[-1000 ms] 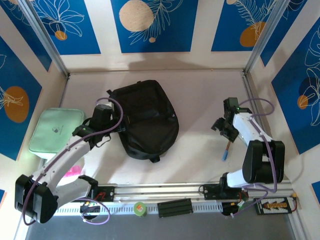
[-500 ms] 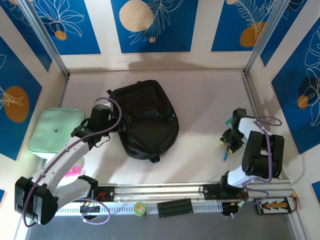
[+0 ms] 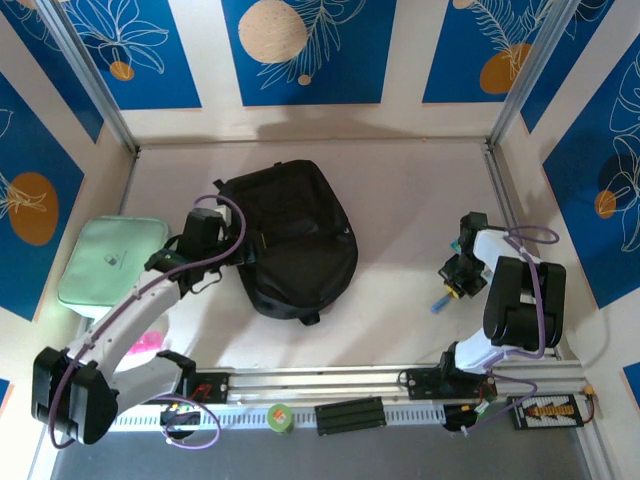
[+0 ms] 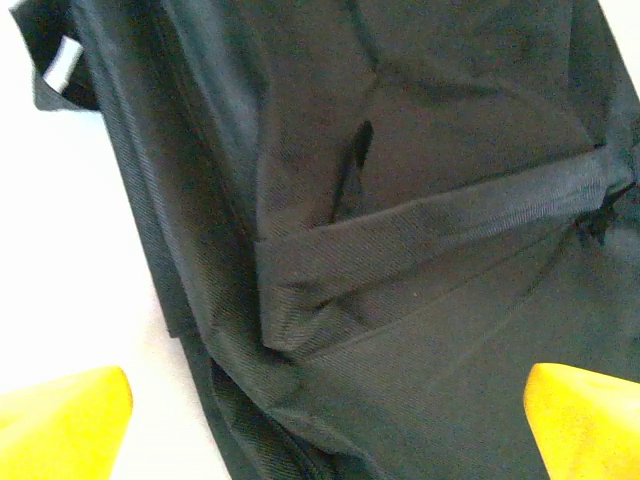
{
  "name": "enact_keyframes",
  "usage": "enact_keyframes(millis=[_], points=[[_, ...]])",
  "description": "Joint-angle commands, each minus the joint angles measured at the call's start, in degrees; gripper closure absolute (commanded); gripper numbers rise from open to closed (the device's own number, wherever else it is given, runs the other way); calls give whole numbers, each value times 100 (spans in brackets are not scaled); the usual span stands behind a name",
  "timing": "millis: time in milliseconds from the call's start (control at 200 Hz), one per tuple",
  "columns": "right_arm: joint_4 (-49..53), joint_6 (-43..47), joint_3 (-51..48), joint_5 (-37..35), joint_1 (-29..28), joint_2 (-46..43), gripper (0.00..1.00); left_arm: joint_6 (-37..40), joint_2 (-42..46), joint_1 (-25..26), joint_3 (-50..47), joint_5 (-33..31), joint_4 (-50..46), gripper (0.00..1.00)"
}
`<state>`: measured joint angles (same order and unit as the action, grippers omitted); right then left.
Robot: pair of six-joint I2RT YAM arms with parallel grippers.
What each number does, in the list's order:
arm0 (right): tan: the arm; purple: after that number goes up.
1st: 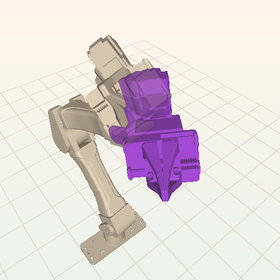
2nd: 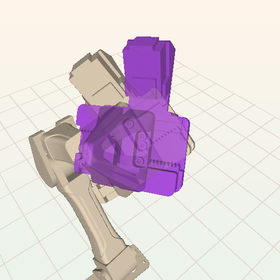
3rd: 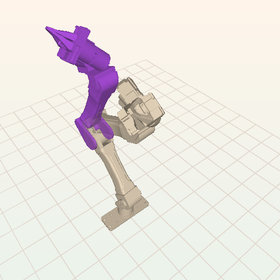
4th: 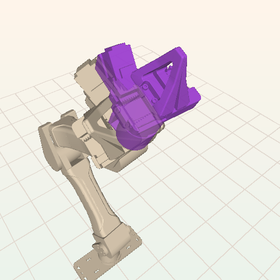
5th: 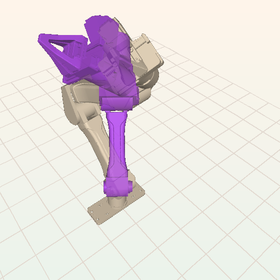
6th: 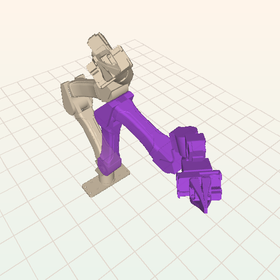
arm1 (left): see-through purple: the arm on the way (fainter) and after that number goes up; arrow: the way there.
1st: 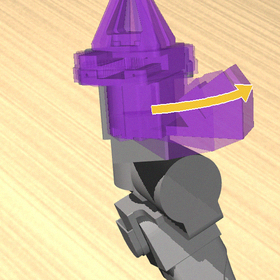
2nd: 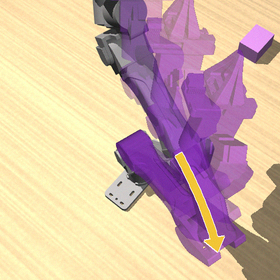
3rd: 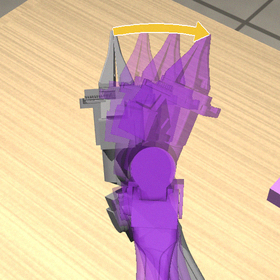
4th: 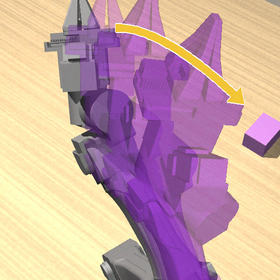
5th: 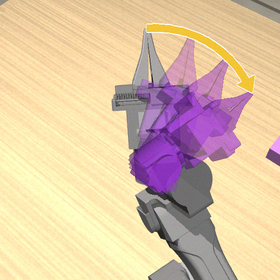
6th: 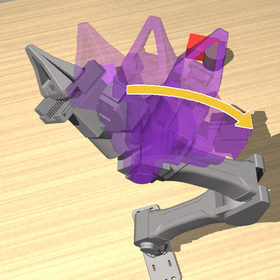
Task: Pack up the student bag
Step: Pick up the loose stationery from the middle-right of the table, then rotate the student bag at the center of the table.
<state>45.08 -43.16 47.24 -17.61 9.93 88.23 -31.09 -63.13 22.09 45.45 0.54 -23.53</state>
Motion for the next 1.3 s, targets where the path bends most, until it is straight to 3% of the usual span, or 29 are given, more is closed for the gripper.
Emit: enact_keyframes(millis=[0, 255, 595, 840, 1085, 1200, 1295], points=[[-126, -89, 137, 69, -255, -160, 97, -126, -288, -42, -93, 569, 247, 0], [-8, -310, 571, 430, -1032, -912, 97, -811, -995, 384, -505, 749, 1042, 5], [-763, -514, 960, 1405, -1752, -1444, 97, -1626, -1927, 1751, -496, 678, 2358, 12], [-1509, -430, 1097, 2142, -1900, -1450, 97, -1681, -2090, 2688, 143, 302, 2033, 11], [-2119, -84, 1390, 2959, -2515, -871, 97, -805, -714, 2623, 515, -635, 25, 4], [-2365, -100, 1402, 3228, -2873, -538, 97, -77, -556, 2200, 1120, -767, -698, 4], [-2432, -212, 1389, 3330, -3149, -285, 97, 451, -939, 1678, 1679, -567, -1011, 5]])
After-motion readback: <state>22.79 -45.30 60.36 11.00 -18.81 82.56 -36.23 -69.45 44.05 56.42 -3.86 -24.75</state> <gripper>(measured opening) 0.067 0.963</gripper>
